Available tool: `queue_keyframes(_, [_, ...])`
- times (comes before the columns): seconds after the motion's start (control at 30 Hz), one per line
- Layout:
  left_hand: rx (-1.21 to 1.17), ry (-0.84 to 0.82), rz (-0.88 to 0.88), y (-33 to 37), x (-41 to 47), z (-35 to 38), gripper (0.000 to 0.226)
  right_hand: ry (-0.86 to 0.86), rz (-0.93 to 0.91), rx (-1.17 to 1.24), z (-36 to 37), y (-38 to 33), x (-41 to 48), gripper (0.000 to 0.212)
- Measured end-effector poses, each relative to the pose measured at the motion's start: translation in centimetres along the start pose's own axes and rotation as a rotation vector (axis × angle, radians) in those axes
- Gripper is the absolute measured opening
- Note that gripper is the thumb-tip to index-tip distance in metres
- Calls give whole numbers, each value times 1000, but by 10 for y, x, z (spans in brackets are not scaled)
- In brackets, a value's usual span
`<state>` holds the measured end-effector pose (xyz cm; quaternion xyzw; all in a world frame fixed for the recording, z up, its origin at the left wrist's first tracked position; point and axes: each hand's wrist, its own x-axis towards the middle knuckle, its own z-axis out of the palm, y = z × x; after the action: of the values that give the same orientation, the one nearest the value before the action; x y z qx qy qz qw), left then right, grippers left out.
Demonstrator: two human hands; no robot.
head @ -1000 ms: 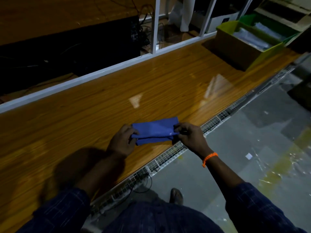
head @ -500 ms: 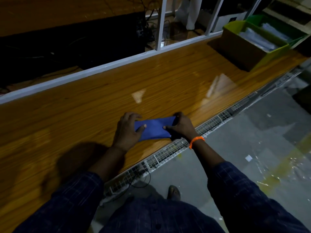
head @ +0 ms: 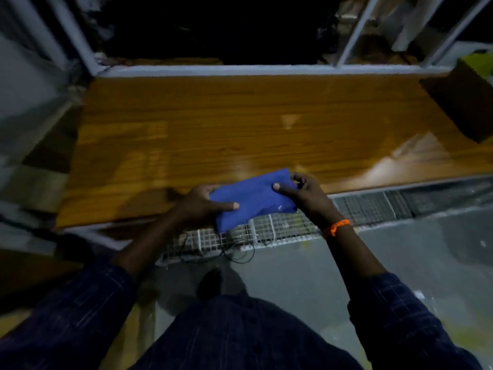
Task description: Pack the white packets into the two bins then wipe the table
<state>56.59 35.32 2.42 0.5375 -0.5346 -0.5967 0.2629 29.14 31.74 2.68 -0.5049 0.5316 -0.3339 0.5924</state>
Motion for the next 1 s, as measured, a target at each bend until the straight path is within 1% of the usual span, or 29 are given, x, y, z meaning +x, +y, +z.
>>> queue_keyframes(0.07, [-273, 184, -39, -24, -52, 12, 19, -51, 39, 42, 30, 9, -13, 28])
queue_keyframes(0.13, [-535, 399, -75, -49, -104, 28, 17, -149, 77, 53, 63, 18, -31, 28])
queue_keyframes(0.2, [-713, 609, -83, -73, -157, 42, 19, -253, 122, 46, 95, 31, -52, 25])
queue_keyframes(0.27, [-792, 756, -73, -102, -213, 55, 22, -408, 180, 63, 130, 46, -77, 26])
queue_keyframes(0.33, [-867, 854, -126, -128, -274, 67, 27, -572, 244, 63, 171, 61, -107, 31])
queue_keyframes(0.4, [-958, 972, -177, -147, -334, 74, 31, -659, 282, -10, 216, 72, -138, 29])
queue_keyframes(0.5, [-949, 1152, -243, -175, -416, 76, 33, -748, 356, -84, 282, 79, -183, 38])
queue_keyframes(0.57, [-952, 1230, -258, -196, -467, 75, 27, -835, 307, -169, 329, 84, -205, 40])
queue_keyframes(0.6, [-959, 1256, -272, -208, -489, 73, 23, -856, 266, -201, 352, 87, -214, 40])
queue_keyframes(0.7, [-984, 1363, -348, -244, -537, 60, 23, -835, 176, -216, 420, 93, -231, 40])
queue_keyframes(0.77, [-1009, 1414, -387, -263, -554, 47, 10, -818, 124, -267, 462, 95, -237, 41])
queue_keyframes(0.8, [-1021, 1436, -406, -273, -559, 39, 6, -815, 101, -298, 482, 96, -238, 41])
queue_keyframes(0.87, [-1020, 1466, -439, -291, -563, 23, 20, -800, 33, -368, 519, 101, -238, 38])
queue_keyframes(0.93, [-1019, 1480, -432, -310, -564, 5, 20, -734, -45, -419, 550, 109, -236, 34])
queue_keyframes(1.0, [-964, 1510, -435, -341, -563, -12, 21, -653, -71, -452, 575, 117, -232, 31])
